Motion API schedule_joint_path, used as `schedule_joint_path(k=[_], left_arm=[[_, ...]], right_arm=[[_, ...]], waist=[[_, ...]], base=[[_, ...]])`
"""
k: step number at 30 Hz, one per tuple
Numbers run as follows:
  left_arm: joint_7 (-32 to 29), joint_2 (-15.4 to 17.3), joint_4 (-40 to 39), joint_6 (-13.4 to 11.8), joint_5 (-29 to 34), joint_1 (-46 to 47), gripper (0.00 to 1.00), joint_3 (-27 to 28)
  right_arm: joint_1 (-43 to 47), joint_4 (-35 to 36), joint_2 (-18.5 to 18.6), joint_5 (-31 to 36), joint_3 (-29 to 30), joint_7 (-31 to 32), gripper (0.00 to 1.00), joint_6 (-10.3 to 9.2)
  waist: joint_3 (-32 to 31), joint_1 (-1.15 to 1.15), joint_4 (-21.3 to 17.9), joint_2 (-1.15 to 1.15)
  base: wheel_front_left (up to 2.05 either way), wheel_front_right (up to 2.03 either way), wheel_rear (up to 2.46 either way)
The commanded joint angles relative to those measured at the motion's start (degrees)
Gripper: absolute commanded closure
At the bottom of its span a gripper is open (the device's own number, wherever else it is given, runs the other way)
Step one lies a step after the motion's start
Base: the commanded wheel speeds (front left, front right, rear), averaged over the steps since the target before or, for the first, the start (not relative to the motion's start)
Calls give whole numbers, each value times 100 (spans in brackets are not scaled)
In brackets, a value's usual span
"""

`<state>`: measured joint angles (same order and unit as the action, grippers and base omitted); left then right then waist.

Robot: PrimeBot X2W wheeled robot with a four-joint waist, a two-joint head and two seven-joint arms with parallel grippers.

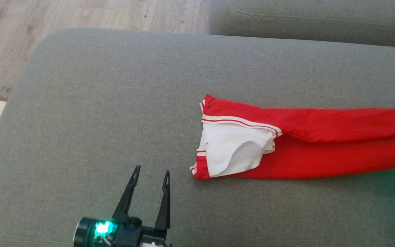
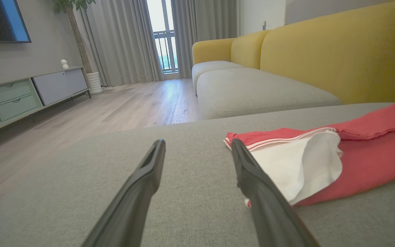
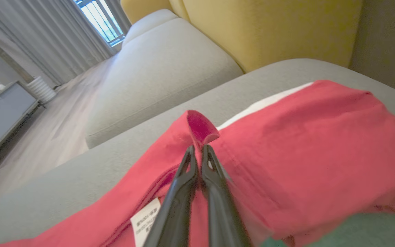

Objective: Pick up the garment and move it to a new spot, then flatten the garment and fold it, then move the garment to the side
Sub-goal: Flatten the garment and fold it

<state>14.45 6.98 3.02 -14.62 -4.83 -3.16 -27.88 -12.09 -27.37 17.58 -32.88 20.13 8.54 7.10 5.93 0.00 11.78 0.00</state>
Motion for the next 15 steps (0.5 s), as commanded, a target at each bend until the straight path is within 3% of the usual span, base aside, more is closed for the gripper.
schedule_joint_path(k=[1, 9, 15], left_arm=[[55, 21, -140, 17, 75, 26, 0, 194], [55, -21, -33, 105, 123, 56, 0, 170], [55, -83, 49, 192, 128, 126, 0, 118]], right_arm=[[-32, 456, 158, -65, -204, 61, 100, 39], [69, 2122, -490, -189, -1068, 494, 100, 39], [-45, 2573, -1178, -207, -2013, 764, 100, 39]], waist=[[-24, 0, -13, 0], [-47, 0, 36, 0], [-46, 0, 213, 0]], base=[[0, 0, 0], [0, 0, 0], [0, 0, 0]])
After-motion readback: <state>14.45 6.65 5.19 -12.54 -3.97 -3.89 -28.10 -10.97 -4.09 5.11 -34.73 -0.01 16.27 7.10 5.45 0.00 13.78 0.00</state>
